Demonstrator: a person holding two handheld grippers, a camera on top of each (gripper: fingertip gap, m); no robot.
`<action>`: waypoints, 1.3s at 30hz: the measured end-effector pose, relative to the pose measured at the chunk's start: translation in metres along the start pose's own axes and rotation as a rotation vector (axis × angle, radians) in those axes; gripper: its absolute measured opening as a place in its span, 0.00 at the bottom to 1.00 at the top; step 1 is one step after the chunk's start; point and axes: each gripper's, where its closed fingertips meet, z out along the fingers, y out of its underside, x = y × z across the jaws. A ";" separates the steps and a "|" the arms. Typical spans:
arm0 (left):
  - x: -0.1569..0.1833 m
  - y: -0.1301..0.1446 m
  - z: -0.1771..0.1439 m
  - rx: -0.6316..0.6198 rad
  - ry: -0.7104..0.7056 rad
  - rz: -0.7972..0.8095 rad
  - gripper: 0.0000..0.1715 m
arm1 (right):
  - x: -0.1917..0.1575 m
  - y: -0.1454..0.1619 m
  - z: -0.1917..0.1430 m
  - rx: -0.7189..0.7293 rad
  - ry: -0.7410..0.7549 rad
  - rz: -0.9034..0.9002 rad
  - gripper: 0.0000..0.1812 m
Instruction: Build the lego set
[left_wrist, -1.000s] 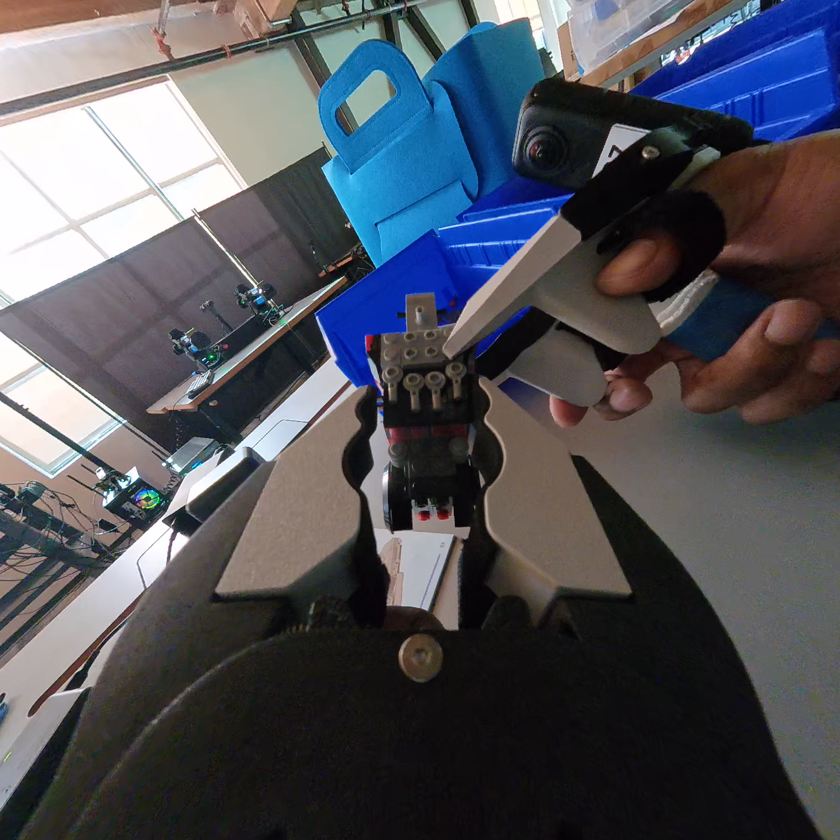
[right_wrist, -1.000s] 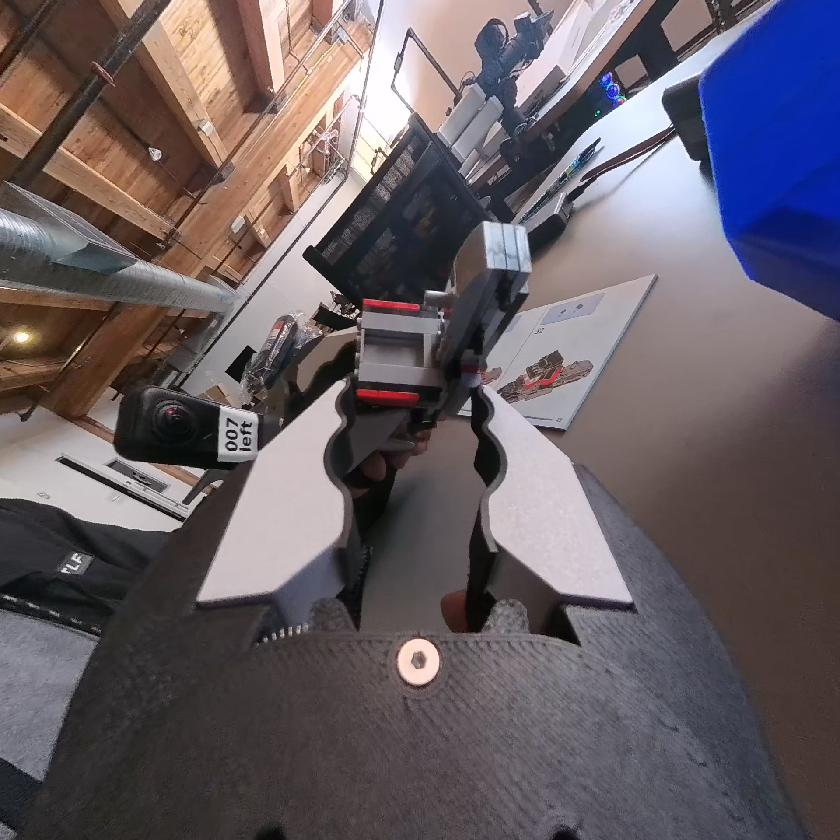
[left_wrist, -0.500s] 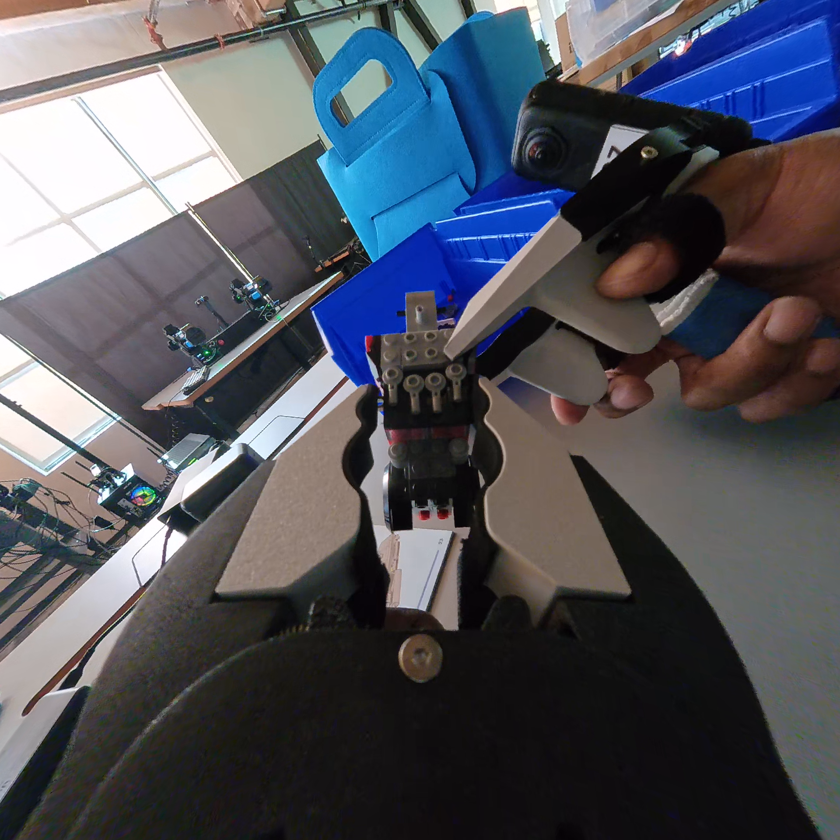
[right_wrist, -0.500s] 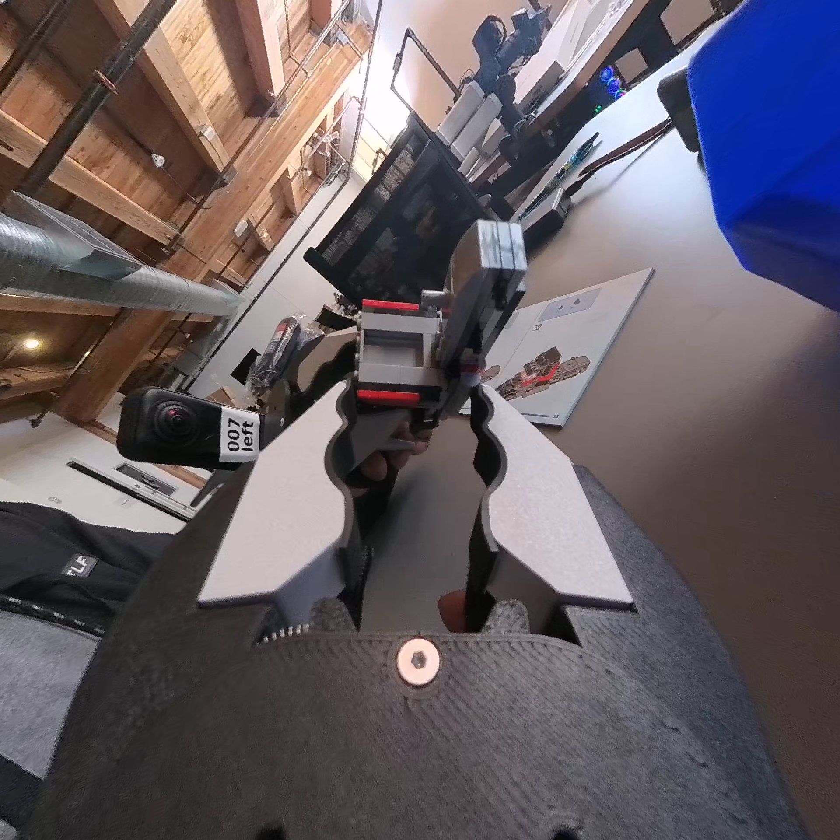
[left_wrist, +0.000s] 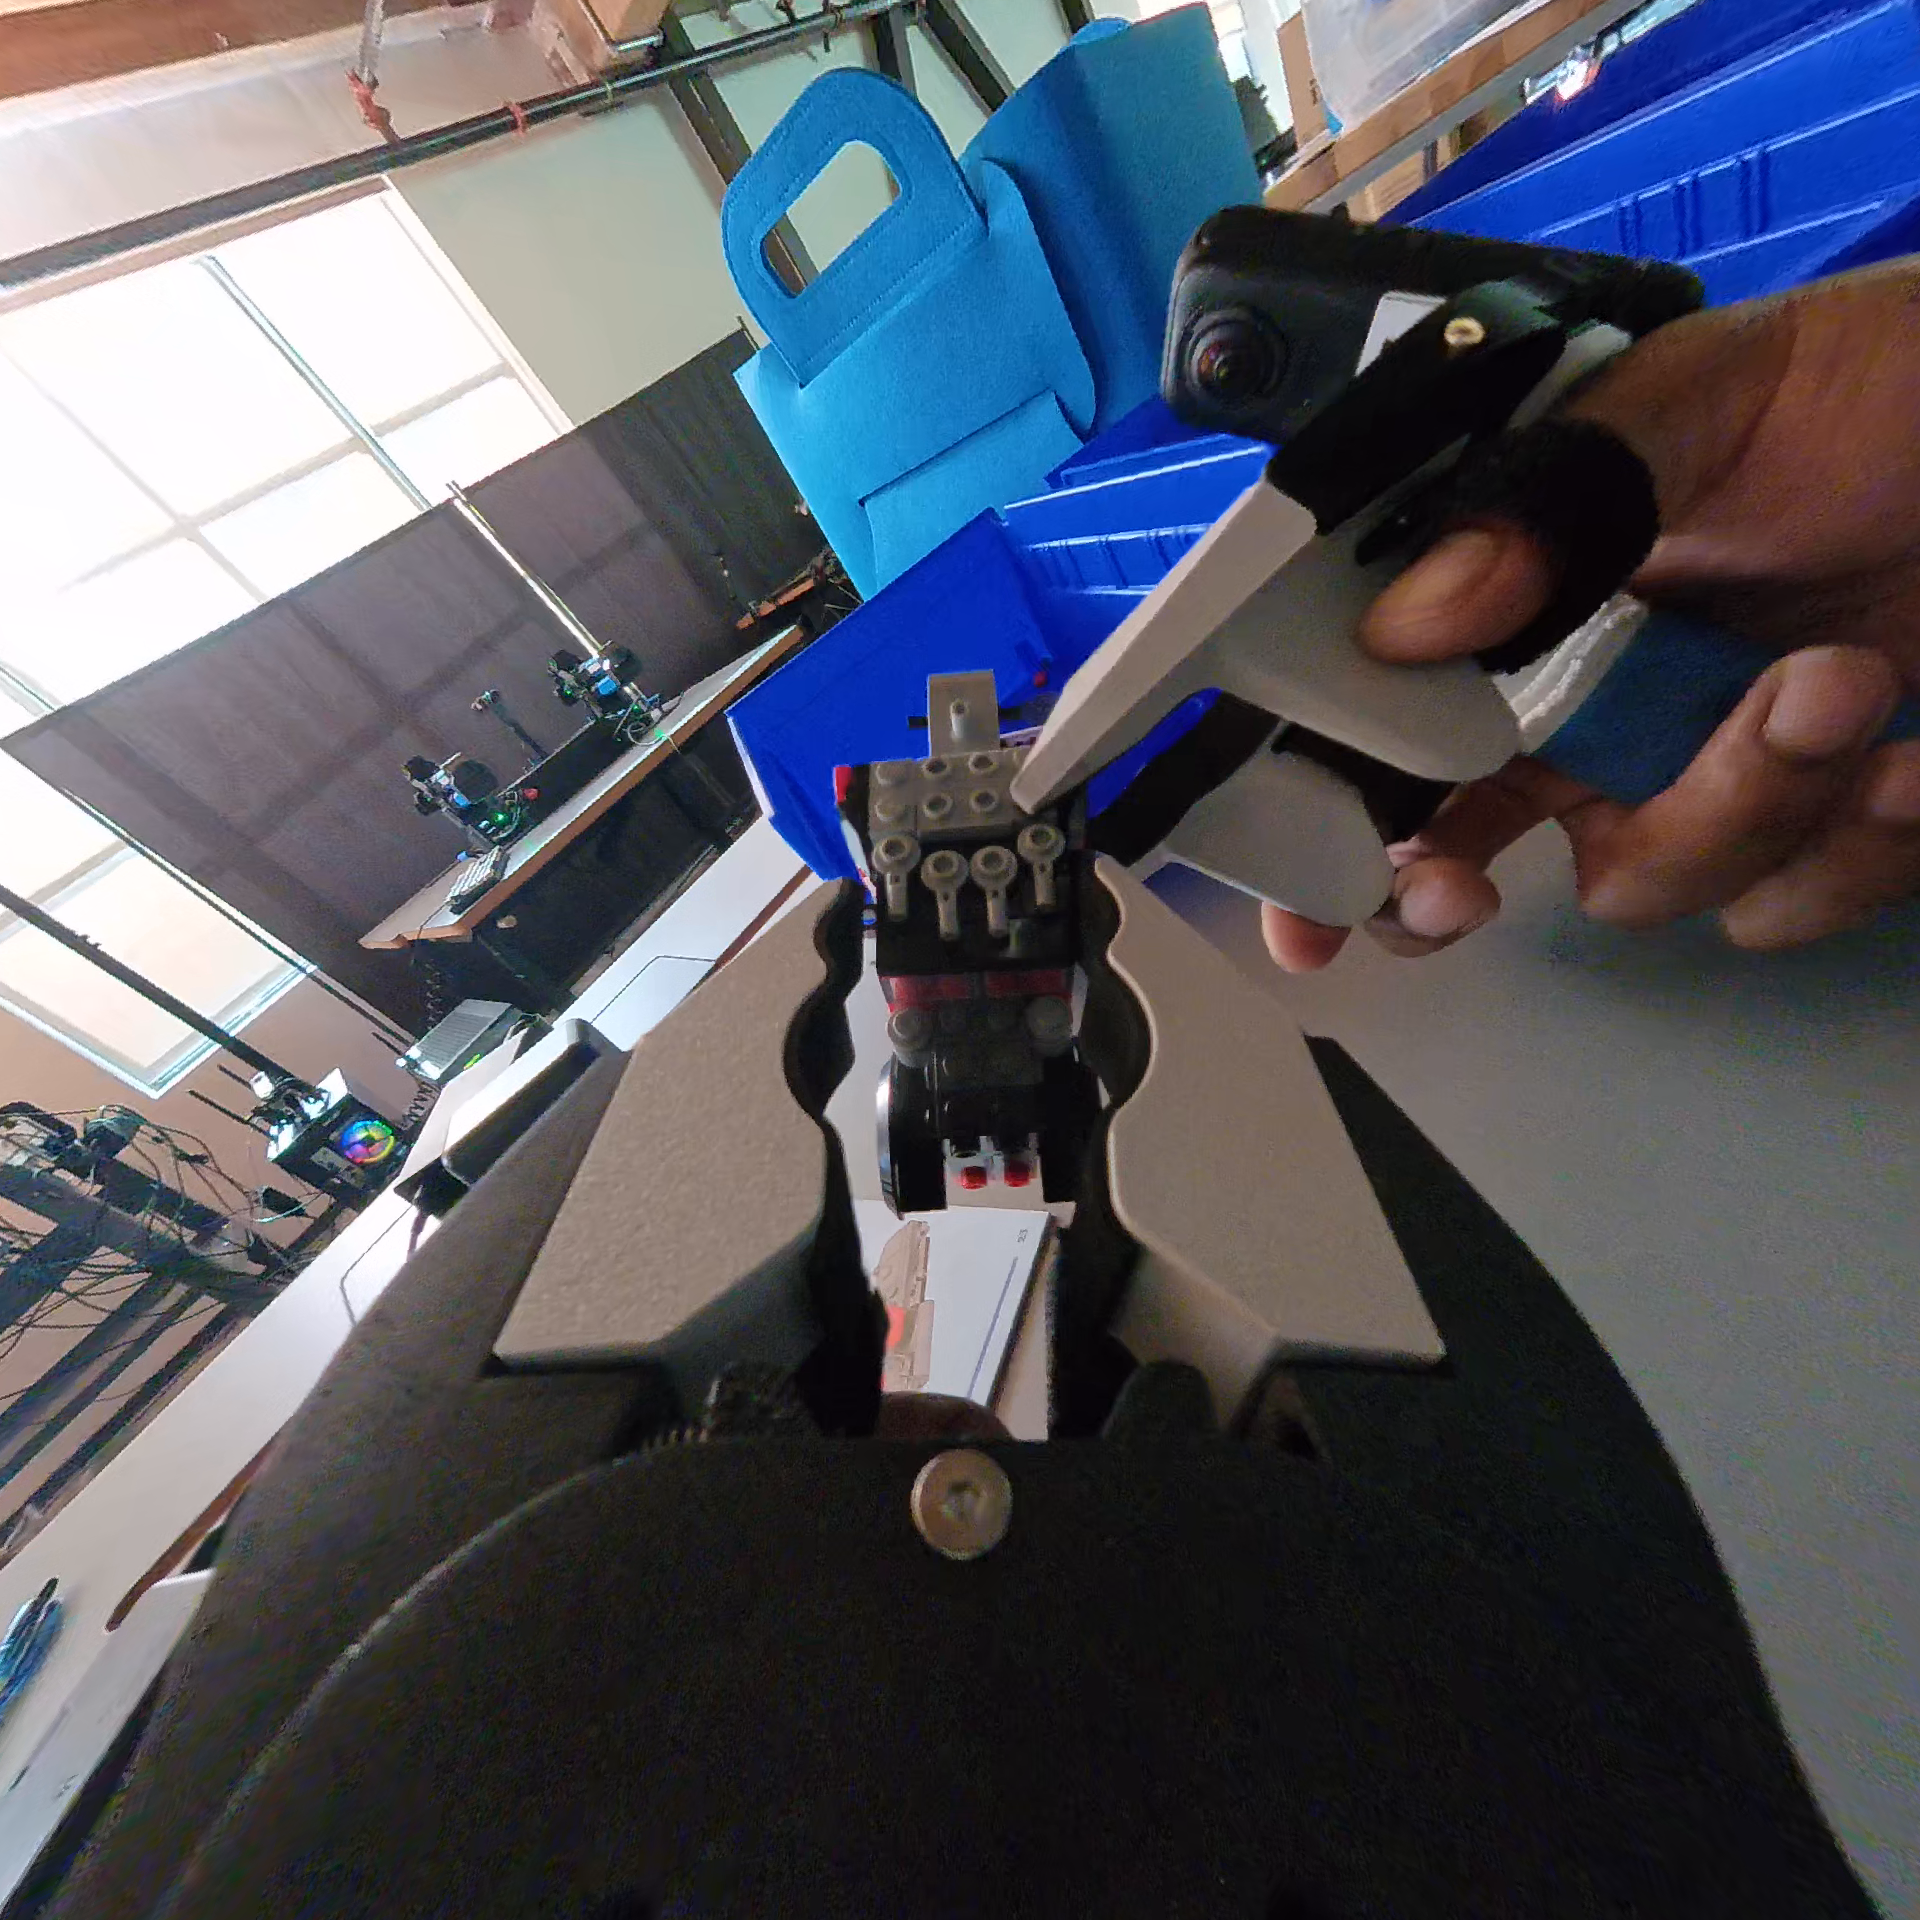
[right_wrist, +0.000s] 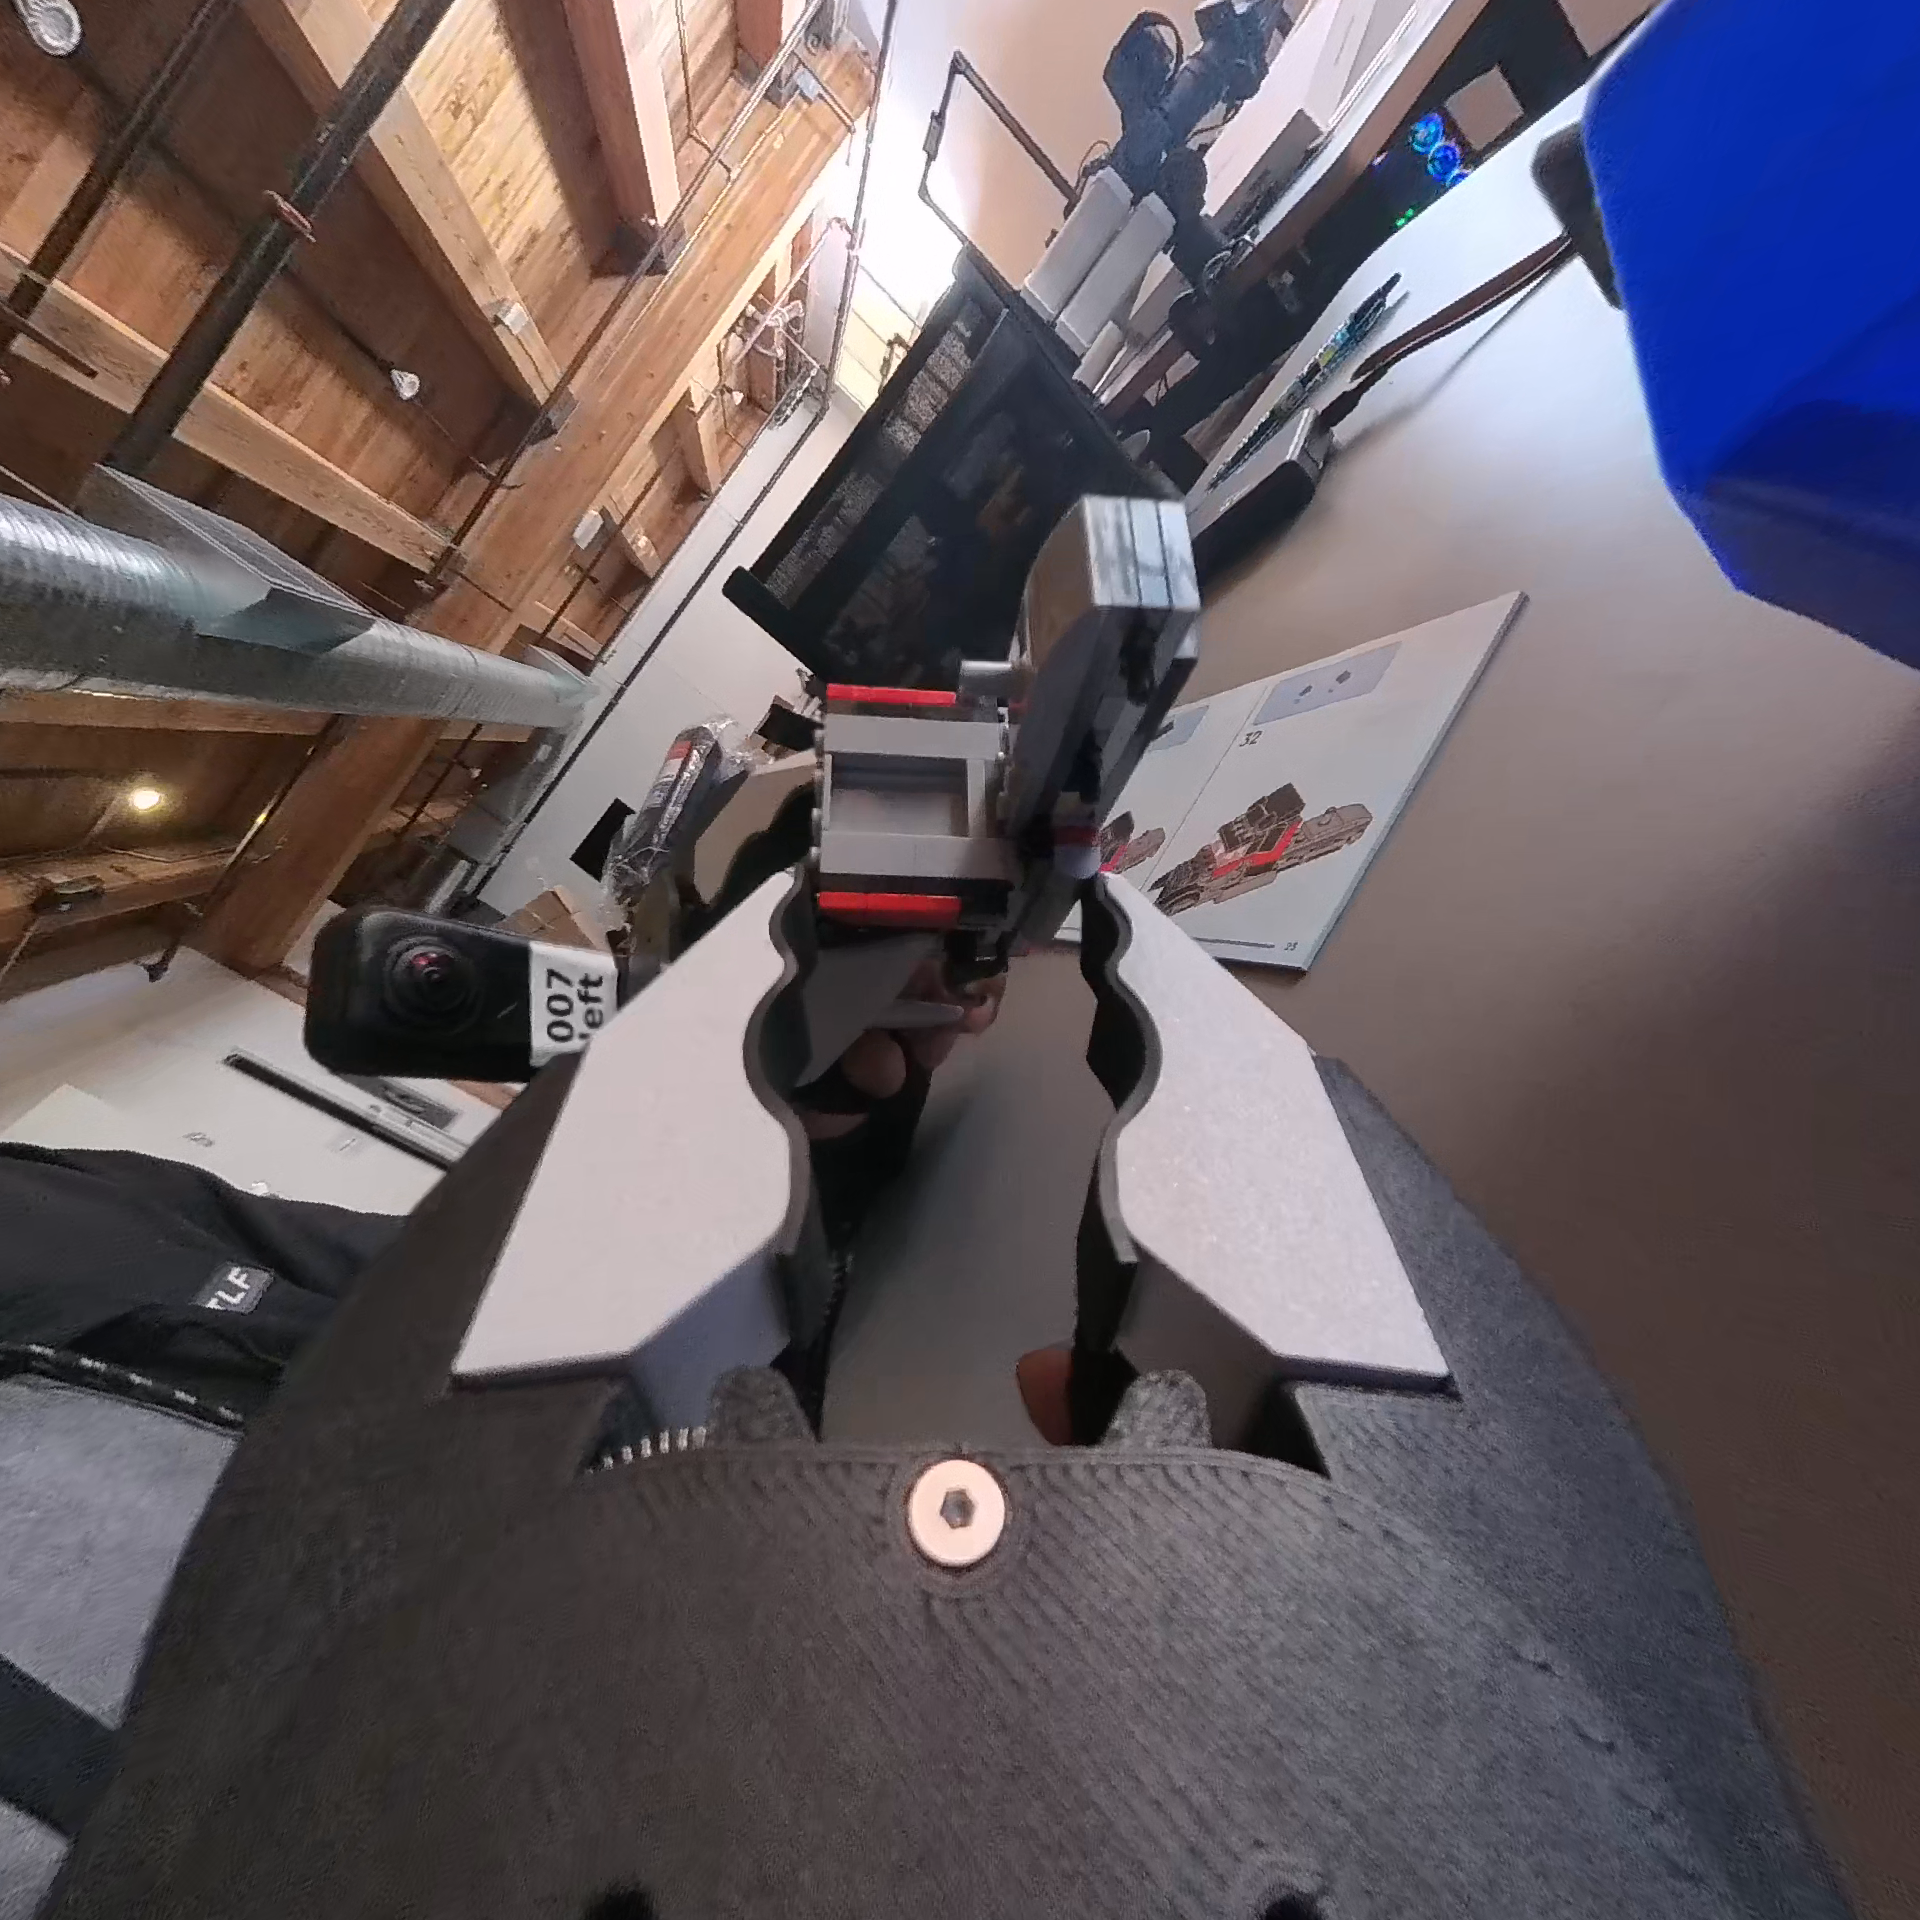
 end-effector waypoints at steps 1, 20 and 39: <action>0.000 0.000 0.001 -0.001 -0.003 0.007 0.24 | 0.000 0.000 0.000 -0.001 -0.003 0.008 0.29; 0.014 -0.001 0.004 -0.016 -0.020 0.204 0.24 | 0.005 -0.009 0.002 0.070 0.049 0.014 0.35; 0.016 -0.003 0.003 -0.014 -0.019 0.203 0.23 | 0.005 -0.009 0.000 0.089 0.071 -0.038 0.33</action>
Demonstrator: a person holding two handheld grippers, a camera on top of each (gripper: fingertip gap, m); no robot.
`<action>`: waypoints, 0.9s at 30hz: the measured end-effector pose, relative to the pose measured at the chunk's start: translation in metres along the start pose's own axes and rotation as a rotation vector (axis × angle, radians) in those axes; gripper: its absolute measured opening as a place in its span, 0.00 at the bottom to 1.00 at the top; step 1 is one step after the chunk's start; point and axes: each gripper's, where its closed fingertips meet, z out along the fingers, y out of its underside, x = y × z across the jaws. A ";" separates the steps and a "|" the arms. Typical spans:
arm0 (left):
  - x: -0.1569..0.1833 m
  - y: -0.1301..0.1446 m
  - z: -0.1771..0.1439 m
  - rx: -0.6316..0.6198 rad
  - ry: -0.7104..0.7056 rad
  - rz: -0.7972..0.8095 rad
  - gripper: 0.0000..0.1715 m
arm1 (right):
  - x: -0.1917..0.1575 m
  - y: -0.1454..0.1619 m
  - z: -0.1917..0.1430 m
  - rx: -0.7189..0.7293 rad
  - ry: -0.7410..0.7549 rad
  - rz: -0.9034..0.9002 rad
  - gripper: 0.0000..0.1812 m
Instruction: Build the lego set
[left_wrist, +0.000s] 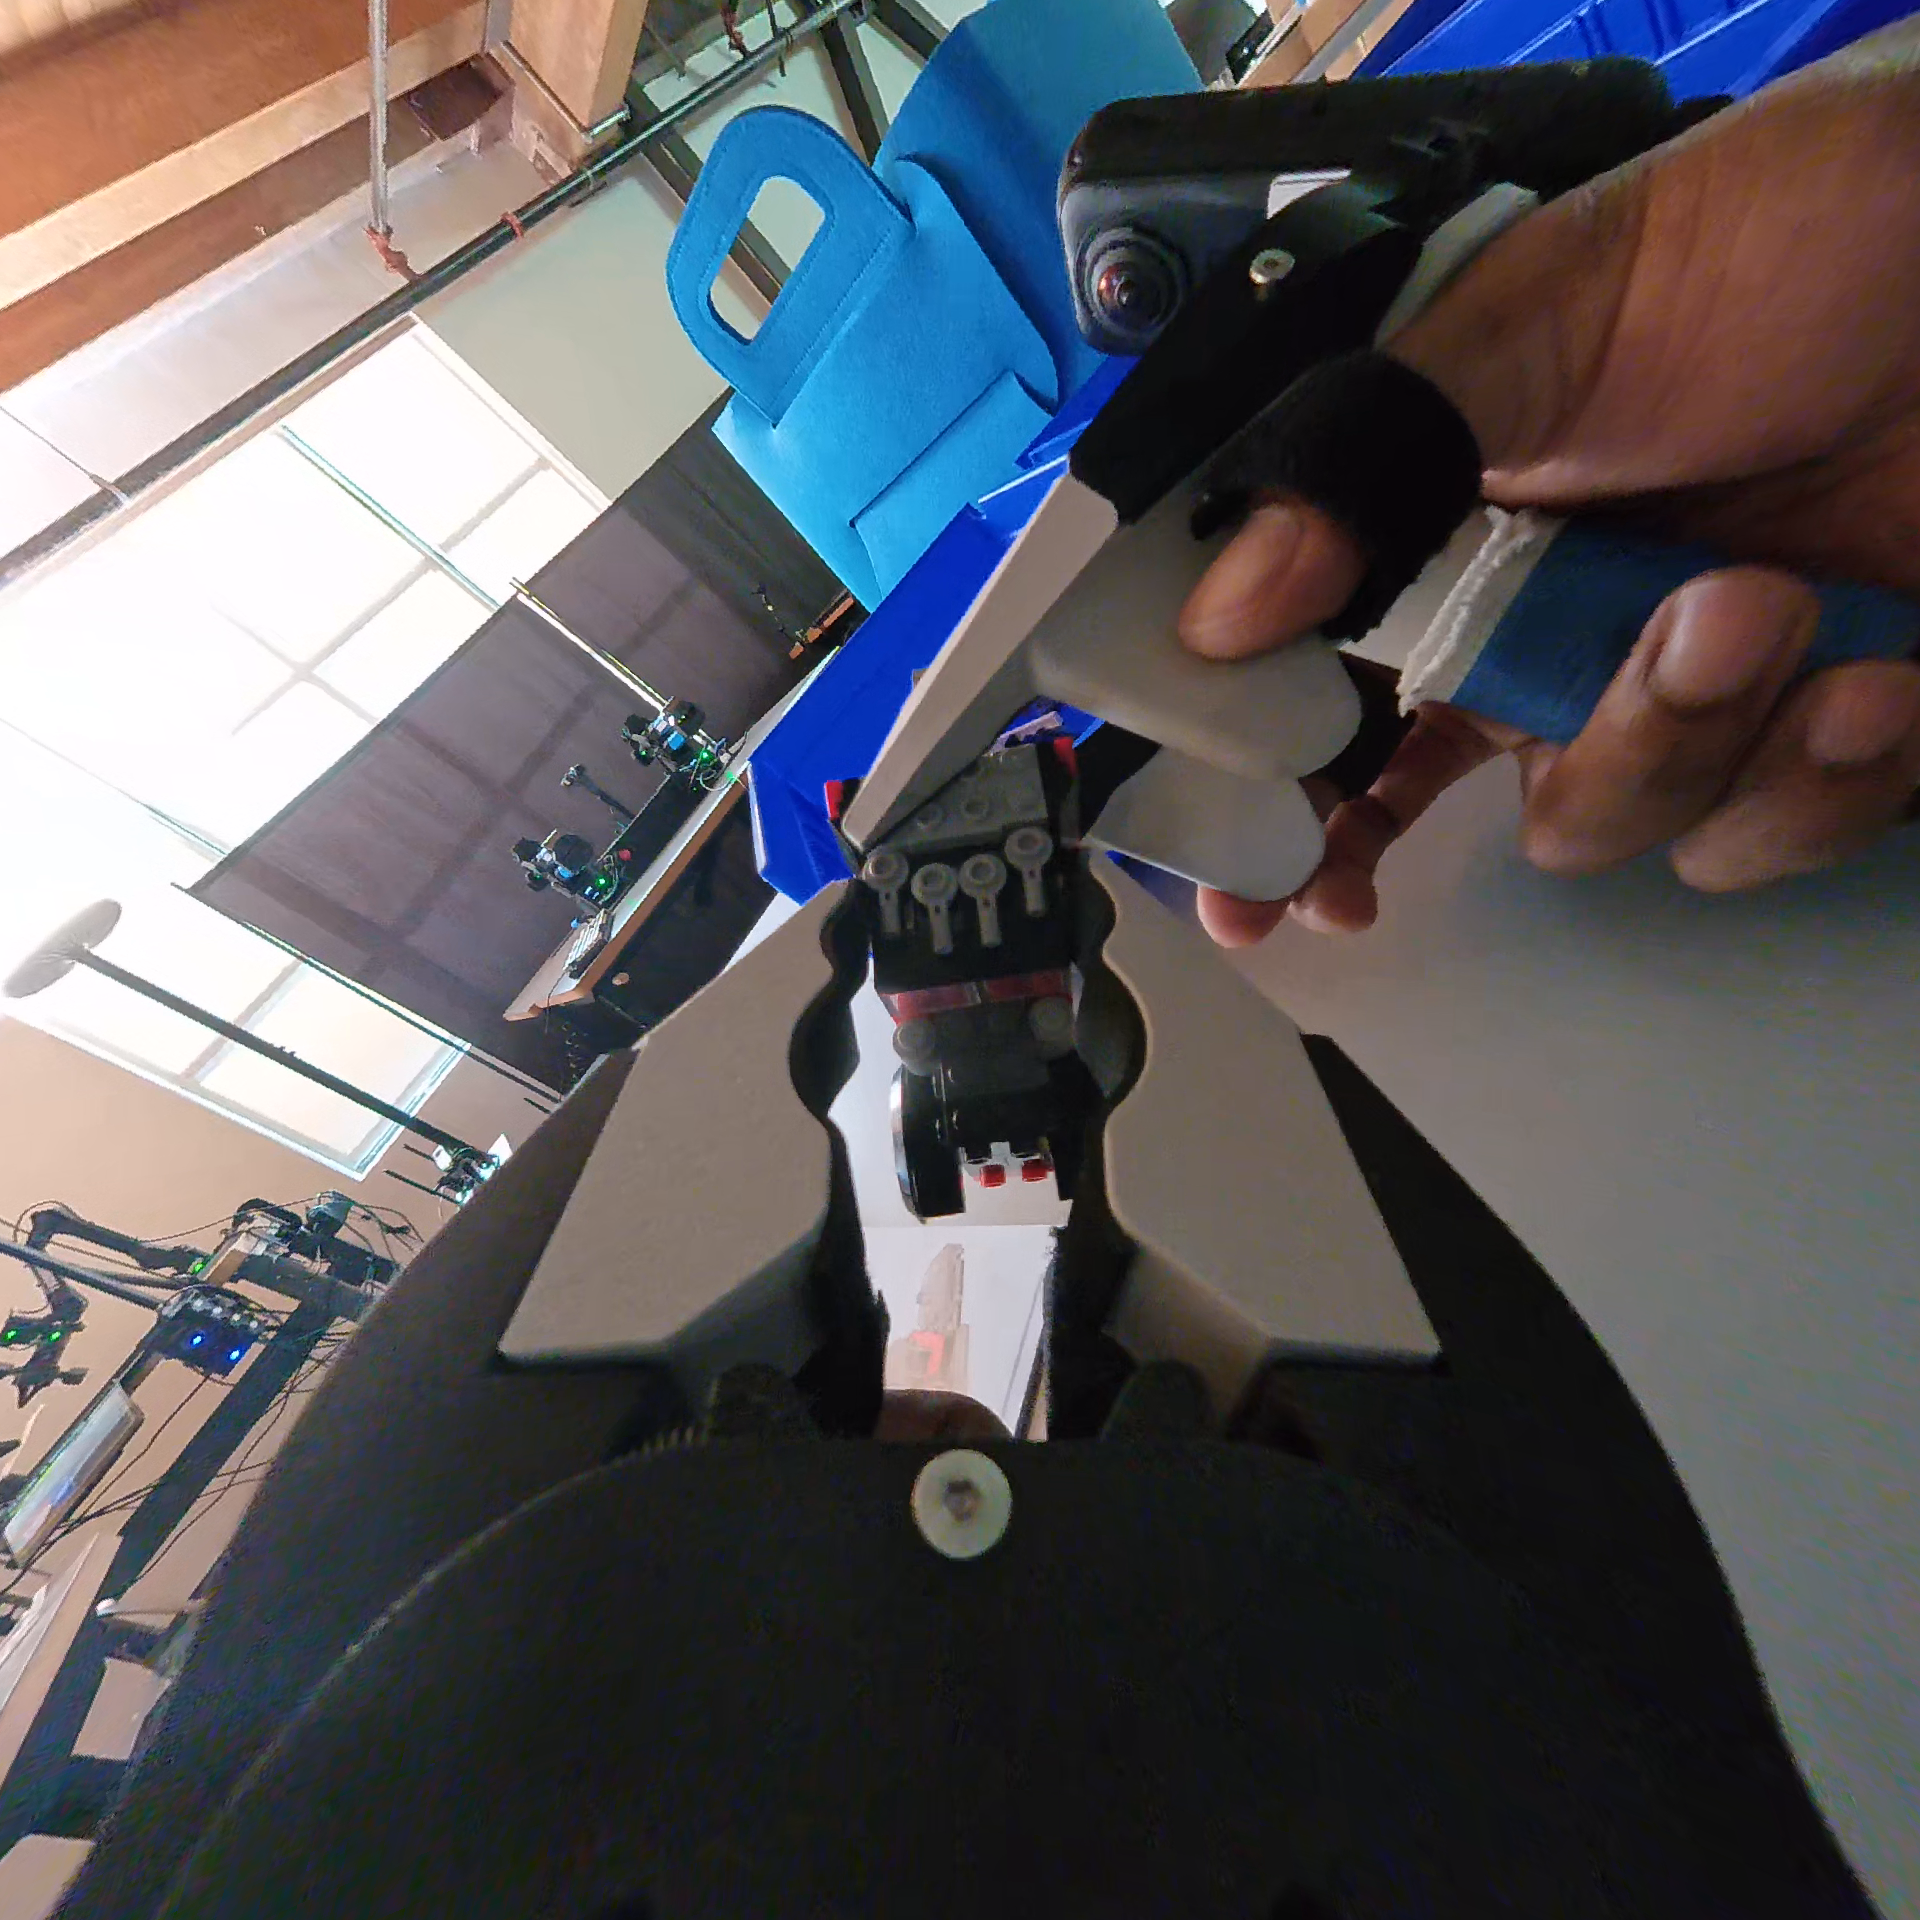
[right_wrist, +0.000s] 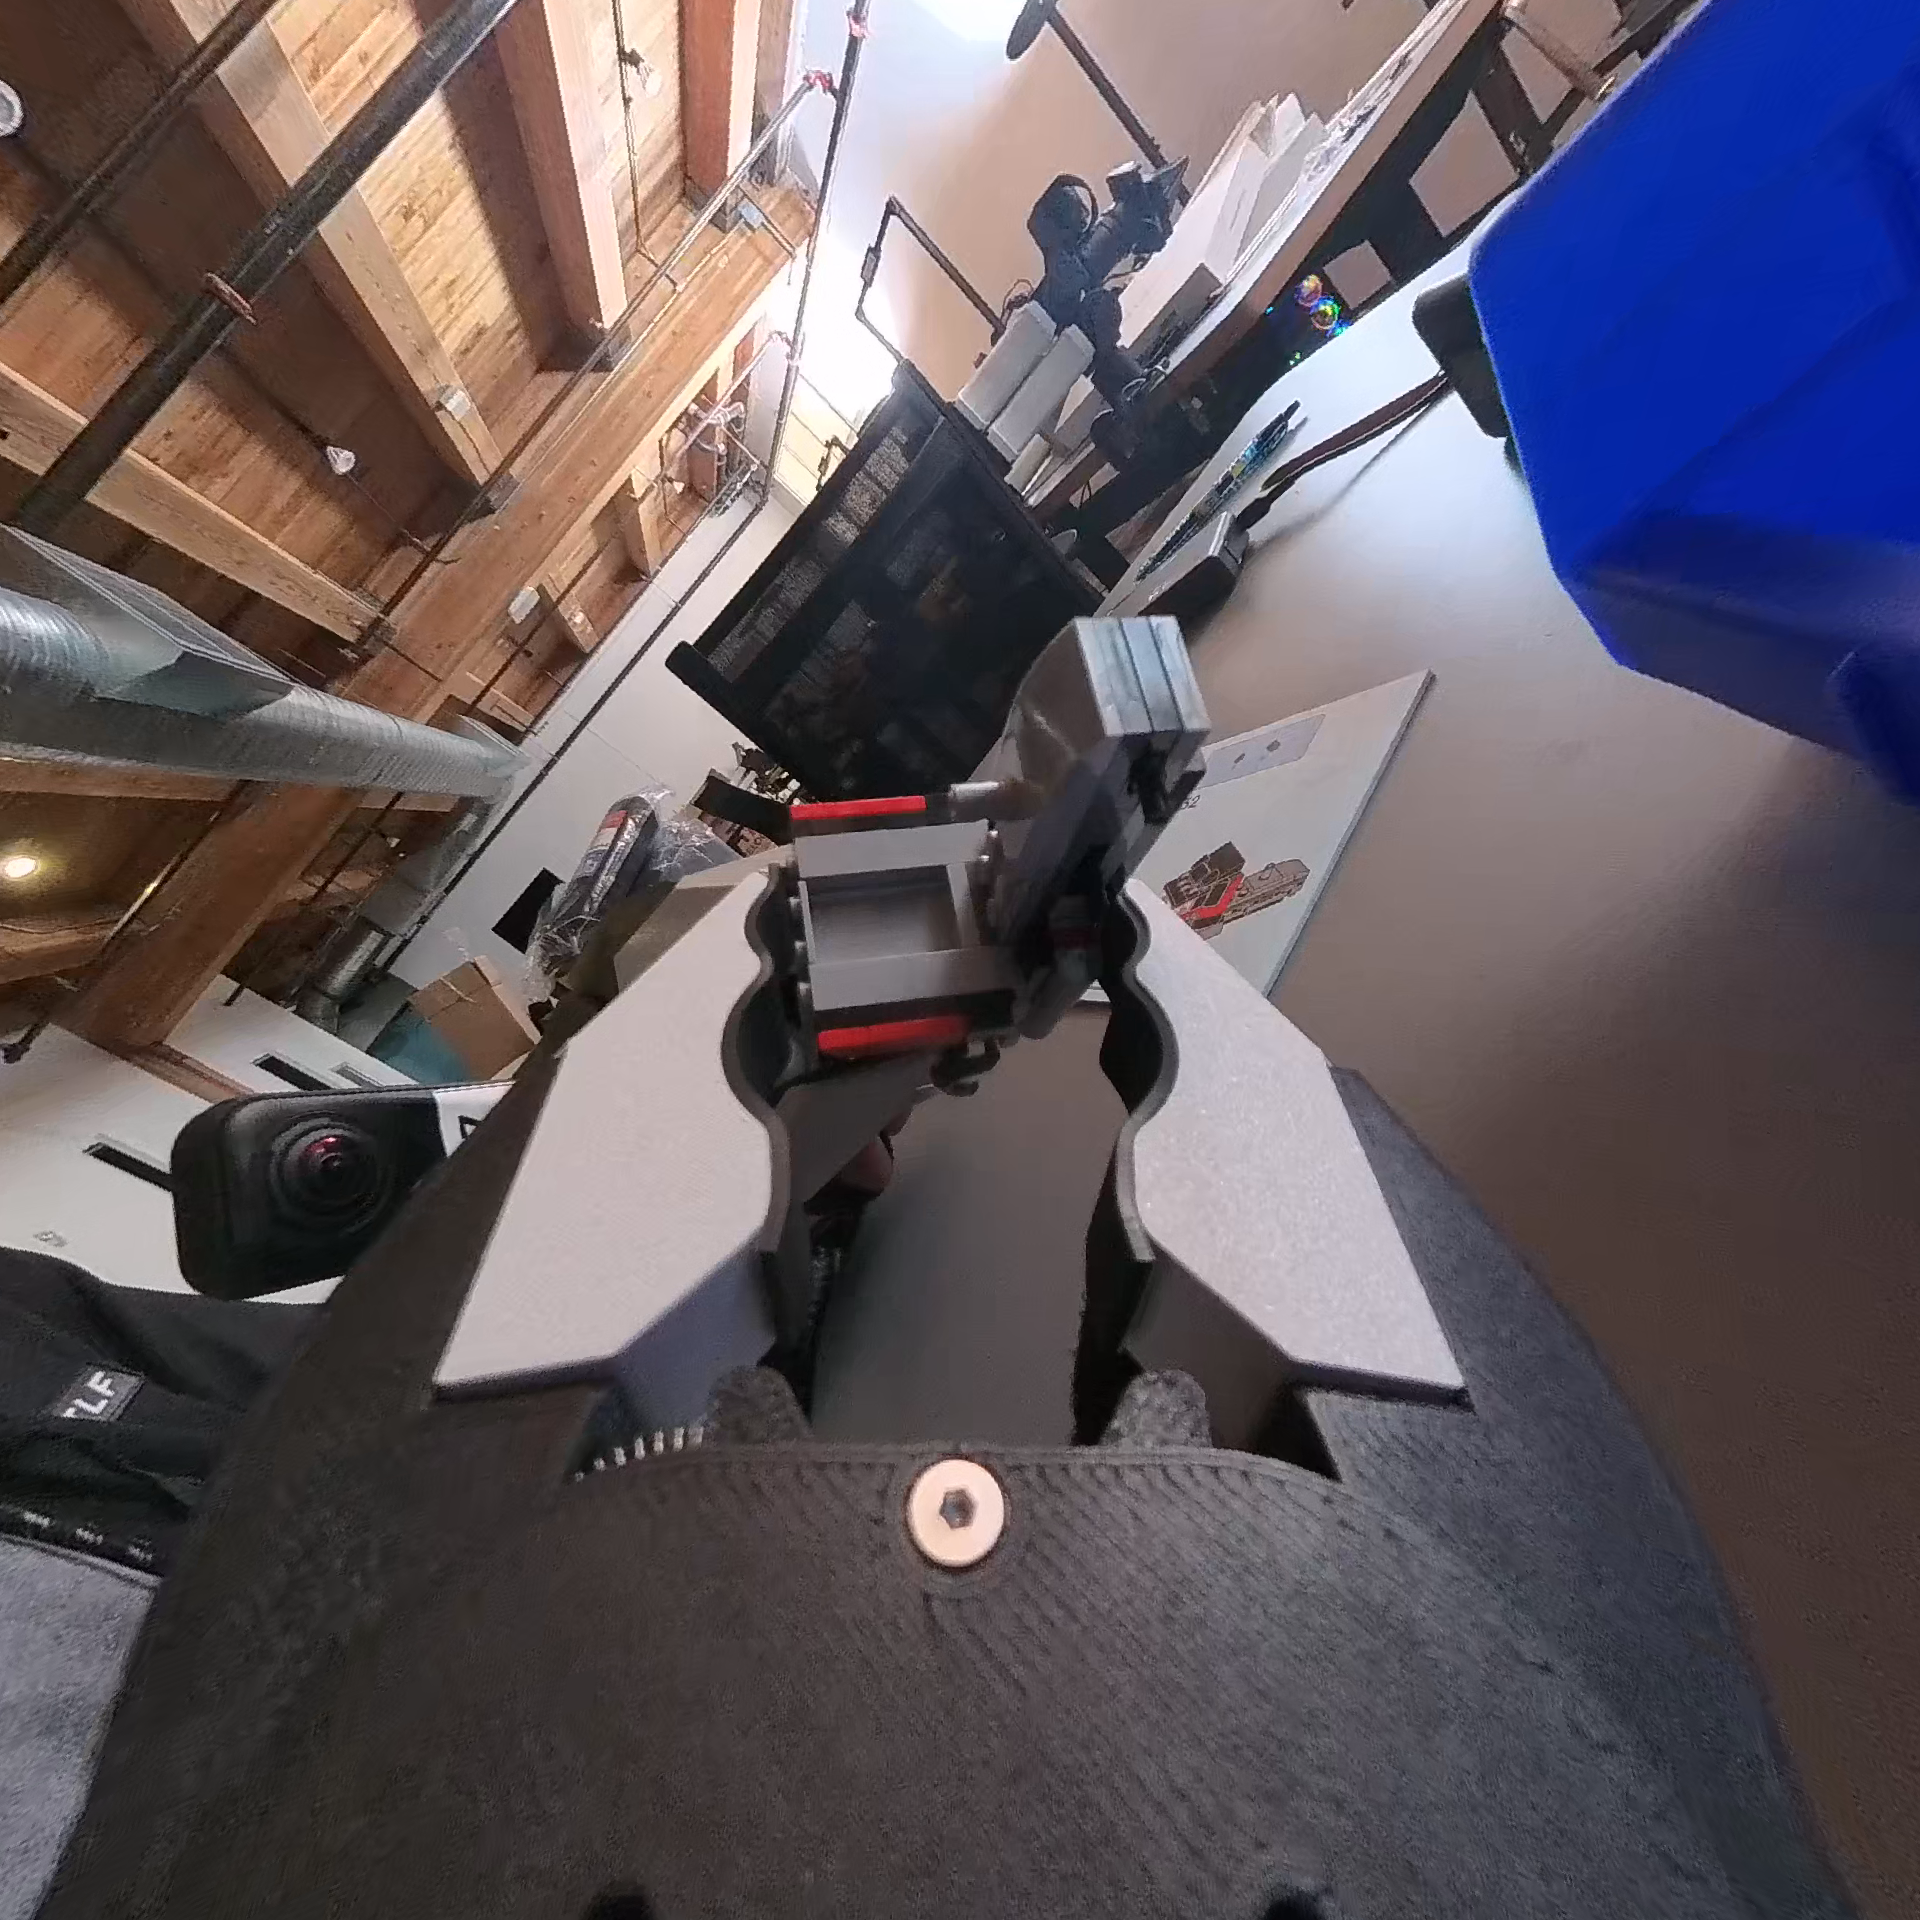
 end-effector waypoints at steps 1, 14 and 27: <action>0.000 0.000 0.000 0.001 0.002 -0.002 0.23 | 0.000 0.000 0.000 0.001 0.000 0.002 0.33; 0.000 0.005 0.003 -0.015 0.023 -0.070 0.23 | 0.006 0.001 0.002 -0.003 -0.003 0.094 0.34; -0.007 0.011 0.005 -0.026 0.034 -0.217 0.23 | 0.006 0.005 0.003 -0.034 -0.025 0.140 0.31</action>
